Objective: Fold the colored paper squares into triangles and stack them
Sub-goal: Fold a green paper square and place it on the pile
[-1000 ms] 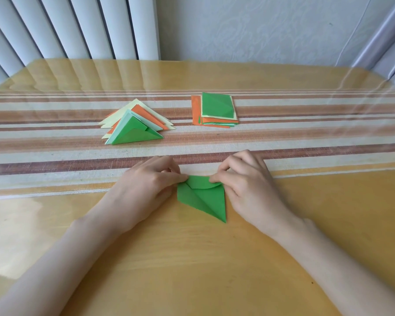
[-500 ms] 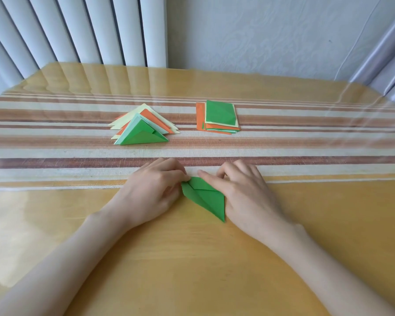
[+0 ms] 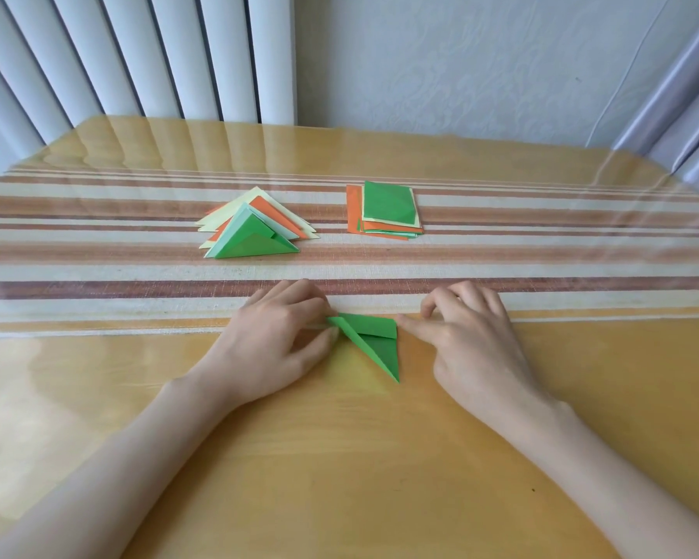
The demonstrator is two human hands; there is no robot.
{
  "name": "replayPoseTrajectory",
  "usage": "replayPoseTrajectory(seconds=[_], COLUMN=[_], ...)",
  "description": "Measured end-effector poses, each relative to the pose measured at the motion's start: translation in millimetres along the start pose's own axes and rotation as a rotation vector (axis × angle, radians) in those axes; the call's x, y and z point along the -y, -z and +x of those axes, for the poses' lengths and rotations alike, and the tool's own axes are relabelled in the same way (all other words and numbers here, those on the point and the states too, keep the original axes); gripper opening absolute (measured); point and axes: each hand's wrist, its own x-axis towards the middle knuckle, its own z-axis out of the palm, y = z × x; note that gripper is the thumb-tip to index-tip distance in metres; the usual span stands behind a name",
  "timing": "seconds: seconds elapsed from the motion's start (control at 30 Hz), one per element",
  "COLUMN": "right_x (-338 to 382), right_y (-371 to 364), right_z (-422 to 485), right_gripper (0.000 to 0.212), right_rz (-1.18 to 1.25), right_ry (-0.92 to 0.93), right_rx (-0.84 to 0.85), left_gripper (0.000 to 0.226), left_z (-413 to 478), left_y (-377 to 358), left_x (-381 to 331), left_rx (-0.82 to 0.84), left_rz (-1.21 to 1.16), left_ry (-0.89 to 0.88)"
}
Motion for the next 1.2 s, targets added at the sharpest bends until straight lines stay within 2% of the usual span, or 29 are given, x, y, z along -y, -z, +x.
replayPoseTrajectory(seconds=[0.07, 0.13, 0.2, 0.3, 0.43, 0.53, 0.6, 0.7, 0.77, 0.9, 1.03, 1.07, 1.2], right_x=[3.9, 14.4, 22.8, 29.6, 32.7, 32.4, 31.4, 29.7, 29.3, 27.9, 24.8, 24.2, 32.0], right_y=[0.0, 4.0, 5.9, -1.5, -16.0, -21.0, -22.5, -22.2, -19.7, -11.9, 3.6, 6.9, 10.0], right_z=[0.9, 2.9, 5.3, 7.5, 7.7, 6.7, 5.5, 5.5, 6.4, 9.8, 22.3, 26.5, 42.1], right_gripper=[0.052, 0.046, 0.055, 0.056, 0.031, 0.023, 0.026, 0.034, 0.032, 0.026, 0.018, 0.017, 0.009], right_rz=[0.192, 0.539, 0.691, 0.602, 0.484, 0.422, 0.418, 0.457, 0.483, 0.622, 1.262, 1.347, 1.393], right_ry=[-0.043, -0.141, -0.203, -0.234, -0.300, -0.338, -0.365, -0.358, -0.350, -0.365, -0.523, -0.551, -0.514], right_rx=[0.002, 0.095, 0.175, 0.156, 0.023, -0.019, -0.008, 0.028, 0.047, 0.079, 0.136, 0.158, 0.243], left_gripper=[0.045, 0.050, 0.053, 0.052, 0.032, 0.051, 0.050, 0.030, 0.029, 0.027, 0.029, 0.029, 0.027], left_z=[3.9, 7.1, 9.4, 13.2, 17.8, 18.1, 17.9, 18.2, 18.7, 16.0, 14.4, 14.9, 13.2], left_y=[-2.8, -4.9, -6.5, -8.2, -11.4, -13.5, -13.8, -11.2, -7.7, -1.7, 3.5, 5.3, 10.4], left_x=[1.9, 2.2, 0.9, 0.1, -0.7, 0.1, -0.1, -2.8, -5.7, -17.1, -23.6, -23.9, -25.3], left_rx=[-0.012, -0.028, -0.041, -0.042, -0.038, -0.027, -0.019, -0.012, -0.001, -0.034, -0.244, -0.295, -0.350], left_rz=[-0.038, -0.080, -0.108, -0.089, -0.056, -0.035, -0.031, -0.045, -0.087, -0.399, -0.800, -0.890, -1.015], left_ry=[0.046, 0.101, 0.147, 0.188, 0.218, 0.230, 0.239, 0.240, 0.237, 0.259, 0.409, 0.426, 0.453])
